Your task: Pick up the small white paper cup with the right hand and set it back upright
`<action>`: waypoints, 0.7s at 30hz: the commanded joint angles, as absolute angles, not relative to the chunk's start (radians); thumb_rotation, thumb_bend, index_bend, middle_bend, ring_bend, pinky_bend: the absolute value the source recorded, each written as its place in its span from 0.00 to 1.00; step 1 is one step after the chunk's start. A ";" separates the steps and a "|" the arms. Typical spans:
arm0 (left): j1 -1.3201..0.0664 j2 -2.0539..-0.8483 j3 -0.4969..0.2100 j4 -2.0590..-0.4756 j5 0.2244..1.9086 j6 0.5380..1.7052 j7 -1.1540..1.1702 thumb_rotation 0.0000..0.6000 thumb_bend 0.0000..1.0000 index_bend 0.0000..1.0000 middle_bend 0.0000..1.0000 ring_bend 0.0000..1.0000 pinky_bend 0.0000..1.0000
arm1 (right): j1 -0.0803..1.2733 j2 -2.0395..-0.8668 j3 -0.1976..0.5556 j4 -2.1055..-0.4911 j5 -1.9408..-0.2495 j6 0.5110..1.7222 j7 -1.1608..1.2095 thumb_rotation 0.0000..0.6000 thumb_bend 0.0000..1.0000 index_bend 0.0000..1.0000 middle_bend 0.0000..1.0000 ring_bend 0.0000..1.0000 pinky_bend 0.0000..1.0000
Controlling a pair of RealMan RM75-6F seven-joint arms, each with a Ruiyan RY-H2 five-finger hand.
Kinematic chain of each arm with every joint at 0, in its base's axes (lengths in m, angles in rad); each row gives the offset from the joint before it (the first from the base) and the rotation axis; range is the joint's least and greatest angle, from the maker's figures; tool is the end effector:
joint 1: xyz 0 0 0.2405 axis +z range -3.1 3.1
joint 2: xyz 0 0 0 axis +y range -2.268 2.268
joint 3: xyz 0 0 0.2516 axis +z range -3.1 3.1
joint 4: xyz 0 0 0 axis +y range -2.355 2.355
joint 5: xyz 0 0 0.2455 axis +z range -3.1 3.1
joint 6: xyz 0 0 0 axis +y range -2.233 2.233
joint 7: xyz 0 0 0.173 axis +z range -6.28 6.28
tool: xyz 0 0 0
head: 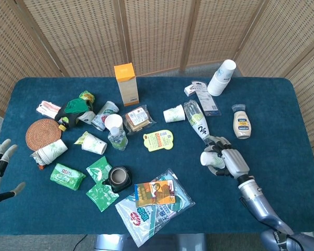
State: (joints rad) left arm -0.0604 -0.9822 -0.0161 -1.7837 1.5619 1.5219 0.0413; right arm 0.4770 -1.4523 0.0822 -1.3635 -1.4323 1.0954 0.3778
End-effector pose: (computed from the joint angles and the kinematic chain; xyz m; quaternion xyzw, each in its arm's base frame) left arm -0.2911 0.1947 0.1468 -0.6095 -0.3781 -0.3926 0.5757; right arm -0.2492 -0.3287 -0.0171 0.6176 -0.5283 0.4611 0.3562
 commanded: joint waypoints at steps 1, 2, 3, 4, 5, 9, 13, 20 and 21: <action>-0.060 -0.983 -0.016 -1.784 1.563 1.522 0.043 1.00 0.25 0.00 0.00 0.00 0.00 | 0.456 -1.445 0.110 -1.393 -1.430 1.120 0.565 1.00 0.38 0.44 0.00 0.00 0.02; -0.060 -0.983 -0.015 -1.785 1.564 1.523 0.043 1.00 0.25 0.00 0.00 0.00 0.00 | 0.453 -1.449 0.113 -1.391 -1.427 1.124 0.589 1.00 0.38 0.44 0.00 0.00 0.02; -0.060 -0.983 -0.015 -1.785 1.565 1.523 0.043 1.00 0.25 0.00 0.00 0.00 0.00 | 0.449 -1.456 0.118 -1.391 -1.424 1.127 0.627 1.00 0.38 0.44 0.00 0.00 0.02; -0.060 -0.983 -0.014 -1.785 1.565 1.523 0.043 1.00 0.25 0.00 0.00 0.00 0.00 | 0.446 -1.460 0.120 -1.390 -1.420 1.127 0.655 1.00 0.38 0.44 0.00 0.00 0.02; -0.060 -0.983 -0.014 -1.785 1.565 1.523 0.043 1.00 0.25 0.00 0.00 0.00 0.00 | 0.444 -1.465 0.123 -1.387 -1.417 1.126 0.680 1.00 0.38 0.45 0.00 0.00 0.02; -0.060 -0.983 -0.014 -1.785 1.563 1.520 0.043 1.00 0.25 0.00 0.00 0.00 0.00 | 0.437 -1.501 0.130 -1.342 -1.408 1.130 0.745 1.00 0.38 0.45 0.00 0.00 0.02; -0.061 -0.984 -0.014 -1.784 1.562 1.519 0.043 1.00 0.25 0.00 0.00 0.00 0.00 | 0.429 -1.538 0.136 -1.305 -1.401 1.137 0.795 1.00 0.39 0.46 0.00 0.00 0.02; -0.060 -0.984 -0.013 -1.785 1.563 1.520 0.044 1.00 0.25 0.00 0.00 0.00 0.00 | 0.416 -1.607 0.140 -1.210 -1.393 1.153 0.813 1.00 0.38 0.46 0.00 0.00 0.02; -0.060 -0.984 -0.013 -1.785 1.563 1.520 0.044 1.00 0.25 0.00 0.00 0.00 0.00 | 0.414 -1.615 0.139 -1.194 -1.393 1.153 0.814 1.00 0.38 0.46 0.00 0.00 0.03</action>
